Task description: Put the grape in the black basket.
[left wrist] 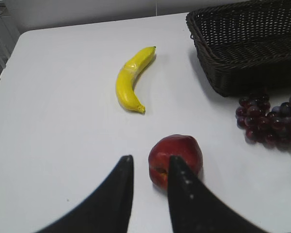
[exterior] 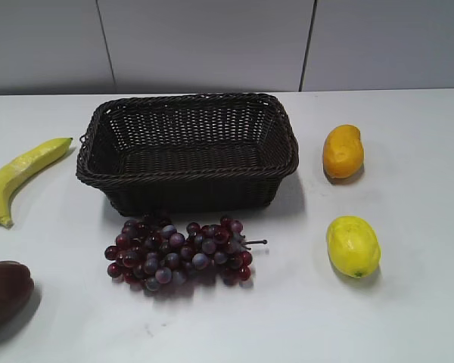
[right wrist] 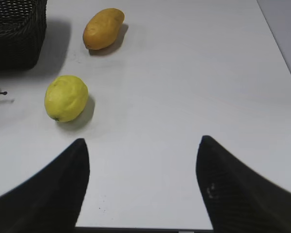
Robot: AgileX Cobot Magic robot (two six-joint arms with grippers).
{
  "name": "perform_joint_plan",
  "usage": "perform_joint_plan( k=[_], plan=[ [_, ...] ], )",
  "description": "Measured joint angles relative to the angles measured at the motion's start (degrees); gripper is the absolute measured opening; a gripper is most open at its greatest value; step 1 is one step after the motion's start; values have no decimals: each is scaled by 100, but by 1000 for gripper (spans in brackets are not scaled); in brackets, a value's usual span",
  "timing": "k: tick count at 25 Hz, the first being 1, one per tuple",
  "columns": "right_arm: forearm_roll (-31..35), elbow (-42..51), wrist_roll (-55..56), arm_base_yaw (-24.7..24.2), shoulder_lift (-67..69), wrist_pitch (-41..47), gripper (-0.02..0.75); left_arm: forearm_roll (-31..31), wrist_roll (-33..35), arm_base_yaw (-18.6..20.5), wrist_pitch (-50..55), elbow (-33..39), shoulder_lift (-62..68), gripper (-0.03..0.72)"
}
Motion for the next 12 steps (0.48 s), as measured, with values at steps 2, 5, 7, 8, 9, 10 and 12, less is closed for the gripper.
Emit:
perform_joint_plan(
  k=[2, 5, 7, 8, 9, 10, 12],
  plan=[
    [0, 0, 0, 0, 0, 0, 519, 0, 0, 0, 0, 0, 0, 228],
    [0, 0, 0, 0, 0, 0, 519, 0, 0, 0, 0, 0, 0, 228],
    [0, 0, 0, 0, 0, 0, 519, 0, 0, 0, 0, 0, 0, 228],
    [0, 0, 0, 0, 0, 0, 519, 0, 0, 0, 0, 0, 0, 228],
    [0, 0, 0, 0, 0, 0, 519, 0, 0, 0, 0, 0, 0, 228],
    [0, 0, 0, 0, 0, 0, 519, 0, 0, 0, 0, 0, 0, 228],
    [0, 0, 0, 0, 0, -12, 519, 0, 0, 0, 0, 0, 0, 228]
  ],
)
